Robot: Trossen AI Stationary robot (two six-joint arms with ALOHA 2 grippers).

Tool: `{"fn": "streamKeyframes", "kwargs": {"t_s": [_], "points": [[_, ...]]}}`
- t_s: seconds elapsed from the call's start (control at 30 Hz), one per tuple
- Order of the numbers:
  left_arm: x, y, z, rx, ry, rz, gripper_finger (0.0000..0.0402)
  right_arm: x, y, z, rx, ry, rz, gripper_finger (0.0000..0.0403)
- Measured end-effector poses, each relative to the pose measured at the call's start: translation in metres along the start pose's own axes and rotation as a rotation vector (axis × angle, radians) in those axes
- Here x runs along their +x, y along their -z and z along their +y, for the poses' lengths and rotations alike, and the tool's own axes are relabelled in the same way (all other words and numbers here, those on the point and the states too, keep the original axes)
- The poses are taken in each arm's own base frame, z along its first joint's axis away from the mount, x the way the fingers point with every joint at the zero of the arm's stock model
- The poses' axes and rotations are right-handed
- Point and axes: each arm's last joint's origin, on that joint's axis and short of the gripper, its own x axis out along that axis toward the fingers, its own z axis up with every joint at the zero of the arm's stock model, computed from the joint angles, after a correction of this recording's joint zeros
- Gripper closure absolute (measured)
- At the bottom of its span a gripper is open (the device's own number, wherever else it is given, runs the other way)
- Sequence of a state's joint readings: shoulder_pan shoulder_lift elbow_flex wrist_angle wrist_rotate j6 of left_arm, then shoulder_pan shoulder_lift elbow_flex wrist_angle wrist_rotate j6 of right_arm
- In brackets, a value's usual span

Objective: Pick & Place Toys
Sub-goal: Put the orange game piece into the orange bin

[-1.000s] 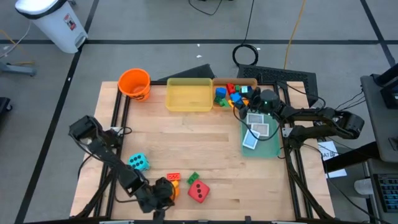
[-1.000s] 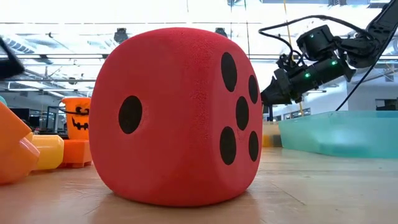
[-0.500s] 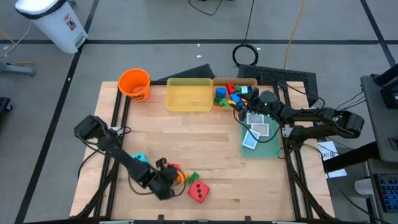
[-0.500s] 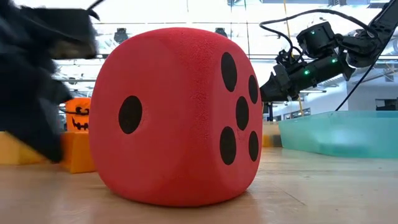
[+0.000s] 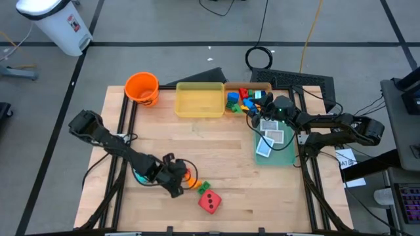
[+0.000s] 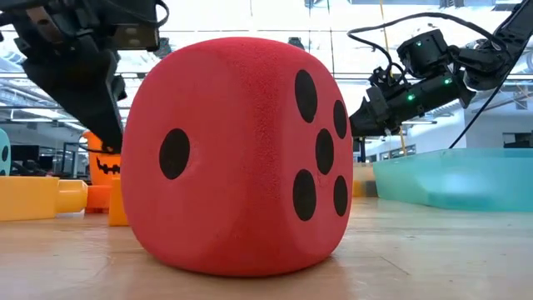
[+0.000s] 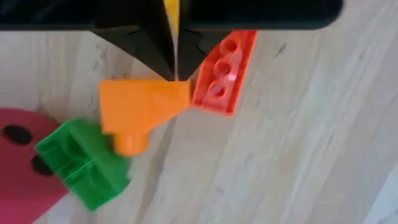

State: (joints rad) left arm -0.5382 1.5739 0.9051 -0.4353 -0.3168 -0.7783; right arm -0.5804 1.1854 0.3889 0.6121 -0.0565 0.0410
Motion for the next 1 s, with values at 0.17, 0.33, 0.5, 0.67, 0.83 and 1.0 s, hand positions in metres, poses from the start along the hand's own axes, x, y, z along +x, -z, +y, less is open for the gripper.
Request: {"fn": "streamKeyframes", "kwargs": {"t_s": [0.17,0.33,0.5,0.67,0.83,1.0], "points": [[0.004,-0.002,0.007,-0.058,-0.032,0.024,0.0283,0.000,0.000,0.000,-0.008,0.000,0.000,0.0122],[0.011,-0.003,0.024,-0.085,-0.127,0.097,0.0155,0.000,0.000,0.000,-0.008,0.000,0.004,0.0122],[0.015,-0.002,0.028,-0.005,-0.081,0.162,0.0066,0.000,0.000,0.000,-0.014,0.000,0.004,0.0122],[0.020,0.006,0.032,0.066,-0.056,0.196,0.0036,0.000,0.000,0.000,-0.027,0.000,0.004,0.0122],[0.024,0.012,0.041,0.089,-0.129,0.173,0.0064,0.000,0.000,0.000,-0.027,0.000,0.004,0.0122],[0.031,0.013,0.047,0.086,-0.107,0.165,0.0123,0.000,0.000,0.000,-0.027,0.000,0.004,0.0122]]}}
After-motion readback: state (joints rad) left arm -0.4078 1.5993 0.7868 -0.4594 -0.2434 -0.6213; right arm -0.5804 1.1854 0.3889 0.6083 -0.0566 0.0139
